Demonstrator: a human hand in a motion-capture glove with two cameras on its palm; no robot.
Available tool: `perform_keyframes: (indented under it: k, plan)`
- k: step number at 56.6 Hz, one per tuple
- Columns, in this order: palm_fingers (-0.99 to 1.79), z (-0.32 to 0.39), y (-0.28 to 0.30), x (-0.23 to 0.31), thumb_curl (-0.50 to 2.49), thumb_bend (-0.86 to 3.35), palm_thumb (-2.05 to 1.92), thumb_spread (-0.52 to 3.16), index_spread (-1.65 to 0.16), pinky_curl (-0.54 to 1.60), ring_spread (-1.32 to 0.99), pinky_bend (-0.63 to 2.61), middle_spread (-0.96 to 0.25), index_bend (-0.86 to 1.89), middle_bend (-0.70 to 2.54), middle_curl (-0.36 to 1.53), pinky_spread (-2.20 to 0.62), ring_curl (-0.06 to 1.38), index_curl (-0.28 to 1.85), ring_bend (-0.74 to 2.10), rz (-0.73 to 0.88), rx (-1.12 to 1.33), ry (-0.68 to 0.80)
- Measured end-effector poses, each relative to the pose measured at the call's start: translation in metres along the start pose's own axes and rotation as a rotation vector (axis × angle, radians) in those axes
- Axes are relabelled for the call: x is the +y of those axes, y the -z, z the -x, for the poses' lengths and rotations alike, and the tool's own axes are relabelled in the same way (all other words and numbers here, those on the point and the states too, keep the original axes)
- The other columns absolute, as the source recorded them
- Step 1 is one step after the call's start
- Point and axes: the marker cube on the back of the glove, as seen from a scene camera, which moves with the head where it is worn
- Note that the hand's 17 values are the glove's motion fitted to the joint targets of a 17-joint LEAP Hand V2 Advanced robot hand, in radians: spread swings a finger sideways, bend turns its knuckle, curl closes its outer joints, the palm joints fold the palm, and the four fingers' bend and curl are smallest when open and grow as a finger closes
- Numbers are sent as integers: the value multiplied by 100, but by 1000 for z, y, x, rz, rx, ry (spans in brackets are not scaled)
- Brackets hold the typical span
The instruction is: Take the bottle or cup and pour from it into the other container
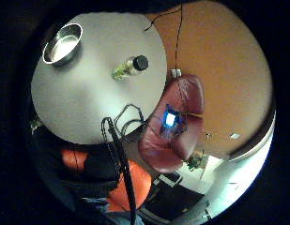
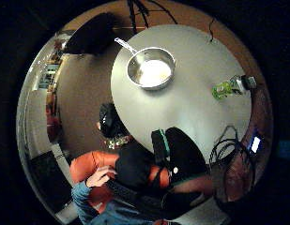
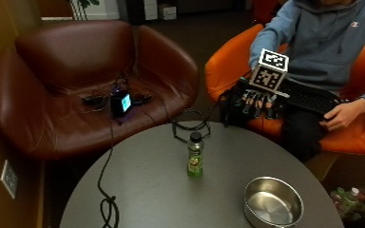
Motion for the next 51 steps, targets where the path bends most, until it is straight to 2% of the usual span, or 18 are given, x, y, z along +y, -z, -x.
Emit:
perform_keyframes:
  k: [7,16,39,51]
  plan:
    - [7,-3,9,-15,13,22,44,73,-34,17,1,48,-7,12,18,8,18,9,6,31,11,59,0]
    - [2,-6,15,-34,19,16,48,94,-41,23,1,51,-9,14,19,14,22,14,10,35,-18,45,5]
    - [0,-22,0,-52,27,2,55,106,-44,29,0,51,-10,14,19,24,24,20,17,38,-22,-22,-3]
    - [2,-64,5,-45,30,-2,57,107,-43,30,0,50,-10,16,20,27,24,22,19,38,-156,-60,-47]
